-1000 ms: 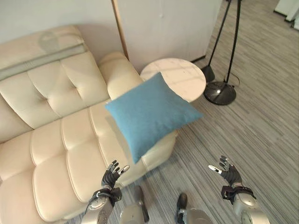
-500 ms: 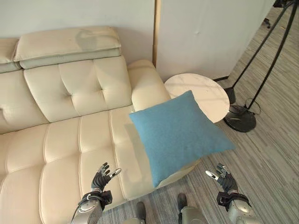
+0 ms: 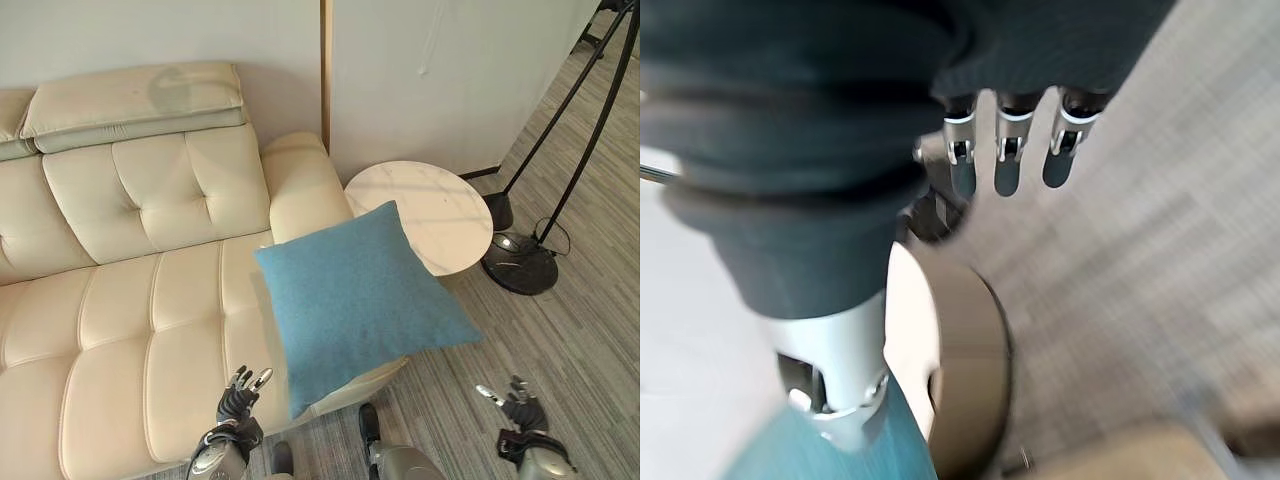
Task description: Pick up all the scattered cushions and arrange them neatly on the sofa.
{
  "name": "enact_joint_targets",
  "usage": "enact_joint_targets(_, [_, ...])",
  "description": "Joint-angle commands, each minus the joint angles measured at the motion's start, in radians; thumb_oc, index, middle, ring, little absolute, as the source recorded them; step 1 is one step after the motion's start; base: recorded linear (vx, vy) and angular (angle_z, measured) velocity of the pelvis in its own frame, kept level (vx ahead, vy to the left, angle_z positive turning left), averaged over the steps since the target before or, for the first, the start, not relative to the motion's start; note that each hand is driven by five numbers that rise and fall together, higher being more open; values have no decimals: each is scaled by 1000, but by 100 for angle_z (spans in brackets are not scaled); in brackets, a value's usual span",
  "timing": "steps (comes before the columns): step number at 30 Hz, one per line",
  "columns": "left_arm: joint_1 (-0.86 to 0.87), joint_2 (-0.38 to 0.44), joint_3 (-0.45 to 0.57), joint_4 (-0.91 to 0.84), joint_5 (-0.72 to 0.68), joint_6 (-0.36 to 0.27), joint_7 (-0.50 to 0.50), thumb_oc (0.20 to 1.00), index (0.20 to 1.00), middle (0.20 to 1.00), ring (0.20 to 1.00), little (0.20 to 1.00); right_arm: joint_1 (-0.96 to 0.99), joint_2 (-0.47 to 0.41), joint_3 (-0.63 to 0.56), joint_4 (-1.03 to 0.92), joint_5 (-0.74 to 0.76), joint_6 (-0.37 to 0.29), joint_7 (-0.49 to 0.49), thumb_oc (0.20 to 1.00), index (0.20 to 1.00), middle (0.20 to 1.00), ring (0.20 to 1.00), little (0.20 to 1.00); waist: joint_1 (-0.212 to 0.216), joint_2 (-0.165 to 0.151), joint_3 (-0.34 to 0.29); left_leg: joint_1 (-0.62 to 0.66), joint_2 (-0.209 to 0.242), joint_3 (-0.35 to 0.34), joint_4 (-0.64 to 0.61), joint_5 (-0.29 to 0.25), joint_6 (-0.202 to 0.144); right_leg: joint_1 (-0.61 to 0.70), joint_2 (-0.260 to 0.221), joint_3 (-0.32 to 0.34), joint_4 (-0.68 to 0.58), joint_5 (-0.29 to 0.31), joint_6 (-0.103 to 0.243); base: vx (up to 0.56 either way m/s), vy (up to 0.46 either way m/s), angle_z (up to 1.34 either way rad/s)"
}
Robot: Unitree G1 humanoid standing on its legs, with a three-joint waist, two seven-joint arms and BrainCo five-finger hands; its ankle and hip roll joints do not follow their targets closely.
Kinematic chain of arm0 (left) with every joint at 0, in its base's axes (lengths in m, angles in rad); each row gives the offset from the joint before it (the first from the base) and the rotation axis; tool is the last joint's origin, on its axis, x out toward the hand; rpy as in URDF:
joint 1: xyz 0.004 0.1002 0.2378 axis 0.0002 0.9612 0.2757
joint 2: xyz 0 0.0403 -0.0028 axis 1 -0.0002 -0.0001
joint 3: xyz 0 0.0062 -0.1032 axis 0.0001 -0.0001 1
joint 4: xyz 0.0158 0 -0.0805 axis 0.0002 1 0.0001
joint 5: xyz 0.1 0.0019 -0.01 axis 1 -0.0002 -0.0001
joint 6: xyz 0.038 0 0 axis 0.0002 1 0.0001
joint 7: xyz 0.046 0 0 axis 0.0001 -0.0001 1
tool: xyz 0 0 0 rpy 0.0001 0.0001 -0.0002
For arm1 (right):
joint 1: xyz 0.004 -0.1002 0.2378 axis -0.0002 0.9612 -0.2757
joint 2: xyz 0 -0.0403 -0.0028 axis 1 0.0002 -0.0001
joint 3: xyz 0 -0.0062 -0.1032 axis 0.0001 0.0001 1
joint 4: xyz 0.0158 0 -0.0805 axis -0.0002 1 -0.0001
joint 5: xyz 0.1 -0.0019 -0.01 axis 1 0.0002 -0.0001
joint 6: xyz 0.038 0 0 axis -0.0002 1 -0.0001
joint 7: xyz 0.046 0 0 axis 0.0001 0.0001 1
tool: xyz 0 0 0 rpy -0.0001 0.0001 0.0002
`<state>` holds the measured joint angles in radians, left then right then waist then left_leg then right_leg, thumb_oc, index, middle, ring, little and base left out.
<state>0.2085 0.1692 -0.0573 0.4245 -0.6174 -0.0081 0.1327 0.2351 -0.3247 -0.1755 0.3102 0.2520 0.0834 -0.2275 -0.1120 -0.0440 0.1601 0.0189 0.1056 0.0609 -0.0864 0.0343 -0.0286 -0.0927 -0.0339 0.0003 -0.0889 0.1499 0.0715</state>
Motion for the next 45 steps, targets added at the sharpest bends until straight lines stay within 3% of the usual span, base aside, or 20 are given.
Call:
enact_joint_targets(1, [-95,69,49,14,-23,-49,18,1000,1000,1000,1000,1000,-116,-98,-27,-62,-75,-25,-43,1000,1000,1000,1000,1000,8,-41,13,3,-11,16,4,-56,-18,88,-73,-30,3,-175,50,-73,-12,3])
enact_joint_targets(5, [-164,90,39,56,-8,-63,18,1000,1000,1000,1000,1000,-203,-163,18,-57,-85,-19,-30,1000,1000,1000,1000,1000,17,-53,25,-17,-6,24,0,-51,-21,64,-74,-34,2,-171,53,-73,-7,-2])
enact_joint_targets(9, [-206,101,19,89,10,-66,12,1000,1000,1000,1000,1000,-246,-163,75,-76,-81,-14,-5,1000,1000,1000,1000,1000,22,-67,35,-30,-2,30,1,-47,-24,49,-74,-34,2,-168,54,-52,-3,-1])
enact_joint_targets(19, [-369,75,-112,182,9,-65,12,1000,1000,1000,1000,1000,-401,-15,344,-97,-26,-26,38,1000,1000,1000,1000,1000,46,-123,95,-128,9,35,11,-21,-30,-51,-71,-28,2,-140,45,-76,-18,-3])
enact_joint_targets(27, [-519,57,-195,256,9,-69,6,1000,1000,1000,1000,1000,-487,48,450,-120,34,-50,36,1000,1000,1000,1000,1000,33,-152,123,-194,16,38,17,3,-41,-121,-63,-25,18,-119,40,-53,-8,-3])
enact_joint_targets(35, [-576,16,-268,204,-39,-73,-28,1000,1000,1000,1000,1000,-504,73,580,-176,65,-57,109,1000,1000,1000,1000,1000,28,-168,152,-200,26,44,21,7,-49,-136,-59,-28,24,-119,38,-7,-6,-6])
enact_joint_targets(38, [-574,-16,-312,156,-106,-72,-78,1000,1000,1000,1000,1000,-508,90,655,-169,213,-64,209,1000,1000,1000,1000,1000,38,-162,181,-194,25,41,20,10,-53,-133,-59,-32,30,-123,35,-11,0,0])
enact_joint_targets(39, [-575,-15,-312,156,-106,-72,-78,881,881,881,881,881,-508,90,655,-169,213,-64,209,1000,1000,1000,1000,1000,37,-162,178,-198,24,40,21,11,-53,-136,-59,-33,29,-122,35,0,0,0])
enact_joint_targets(40, [-573,-20,-321,146,-117,-70,-94,639,639,639,639,639,-513,92,674,-154,252,-67,228,1000,1000,1000,1000,1000,40,-161,183,-199,23,39,21,12,-53,-136,-60,-32,30,-122,35,0,0,0])
enact_joint_targets(41, [-571,-28,-346,120,-152,-66,-127,476,476,476,476,476,-533,94,718,-122,315,-60,274,1000,1000,1000,1000,1000,49,-156,200,-202,21,34,20,14,-56,-138,-62,-35,35,-122,34,0,0,0])
enact_joint_targets(42, [-571,-28,-346,120,-152,-66,-127,200,200,200,200,200,-533,94,718,-122,315,-60,274,1000,1000,1000,1000,1000,49,-156,201,-201,22,34,20,14,-56,-138,-62,-36,35,-123,34,0,0,0])
enact_joint_targets(43, [-571,-28,-356,103,-153,-72,-138,200,200,200,200,200,-541,97,742,-110,336,-63,297,1000,1000,1000,1000,1000,54,-153,210,-202,21,32,20,16,-58,-137,-63,-37,37,-123,34,-18,-13,5])
enact_joint_targets(44, [-569,-31,-370,78,-149,-82,-147,200,200,200,200,200,-547,98,765,-105,340,-66,315,573,573,573,573,573,61,-149,220,-205,20,29,20,18,-60,-137,-64,-41,38,-123,33,-20,-18,6])
enact_joint_targets(45, [-569,-27,-380,53,-132,-95,-147,200,200,200,200,200,-548,103,771,-105,346,-76,319,200,200,200,200,200,65,-143,227,-206,18,26,20,19,-61,-136,-66,-43,39,-123,33,-11,-15,5])
